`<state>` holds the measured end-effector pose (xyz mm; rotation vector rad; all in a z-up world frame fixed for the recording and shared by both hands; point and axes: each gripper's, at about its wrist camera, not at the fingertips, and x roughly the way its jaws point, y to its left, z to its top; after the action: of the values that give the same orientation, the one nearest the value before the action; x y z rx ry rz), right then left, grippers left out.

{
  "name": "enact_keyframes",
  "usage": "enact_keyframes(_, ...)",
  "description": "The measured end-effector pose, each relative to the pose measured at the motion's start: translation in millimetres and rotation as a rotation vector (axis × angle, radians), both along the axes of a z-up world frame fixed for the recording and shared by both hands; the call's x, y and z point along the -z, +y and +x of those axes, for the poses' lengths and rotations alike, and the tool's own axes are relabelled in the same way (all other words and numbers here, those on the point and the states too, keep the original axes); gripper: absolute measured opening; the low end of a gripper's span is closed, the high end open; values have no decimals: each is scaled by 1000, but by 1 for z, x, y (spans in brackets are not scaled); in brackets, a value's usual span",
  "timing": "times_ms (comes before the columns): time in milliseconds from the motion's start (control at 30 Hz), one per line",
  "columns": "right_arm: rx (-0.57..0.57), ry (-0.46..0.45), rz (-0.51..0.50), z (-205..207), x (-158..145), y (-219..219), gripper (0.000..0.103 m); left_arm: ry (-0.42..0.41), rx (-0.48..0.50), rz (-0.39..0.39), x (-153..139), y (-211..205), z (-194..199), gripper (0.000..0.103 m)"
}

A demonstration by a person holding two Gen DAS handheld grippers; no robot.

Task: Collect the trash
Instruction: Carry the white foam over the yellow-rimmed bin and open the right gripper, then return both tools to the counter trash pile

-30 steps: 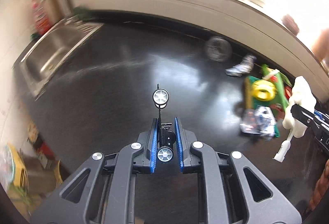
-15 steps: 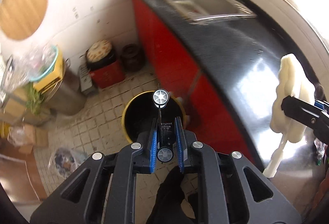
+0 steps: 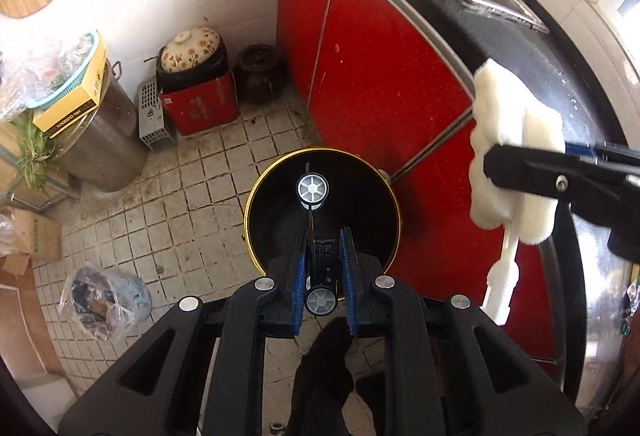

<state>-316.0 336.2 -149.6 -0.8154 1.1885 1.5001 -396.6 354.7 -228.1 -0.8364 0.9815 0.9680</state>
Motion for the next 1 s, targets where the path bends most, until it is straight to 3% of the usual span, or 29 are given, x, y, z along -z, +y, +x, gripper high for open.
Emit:
enact_keyframes(233, -17, -24, -16, -8, 10, 20, 31, -24, 13, -33, 12, 12, -1, 15)
enact_keyframes(333, -11, -27, -8, -5, 8, 21, 39, -54, 18, -47, 17, 15, 1, 15)
enact_keyframes(367, -9, -26, -9, -4, 8, 22, 49, -64, 20, -50, 19, 16, 1, 17)
enact_keyframes(400, -6, -28, -8, -3, 8, 23, 59, -64, 22, -55, 20, 17, 2, 26)
enact_keyframes(433, -3, -27, -5, -1, 8, 23, 63, -64, 22, -59, 21, 18, 3, 38)
enact_keyframes(467, 1, -28, 0, 1, 7, 22, 69, -60, 14, -51, 21, 17, 3, 64)
enact_keyframes(500, 6, -29, 2, 3, 6, 21, 74, -63, 7, -34, 18, 16, 2, 74)
enact_keyframes(767, 35, 4, 7, 23, -1, 9, 74, -50, 39, -12, 13, 6, 9, 75)
enact_keyframes(1000, 123, 19, 64, 54, -34, -26, 76, -24, 96, 42, -13, -2, 26, 84)
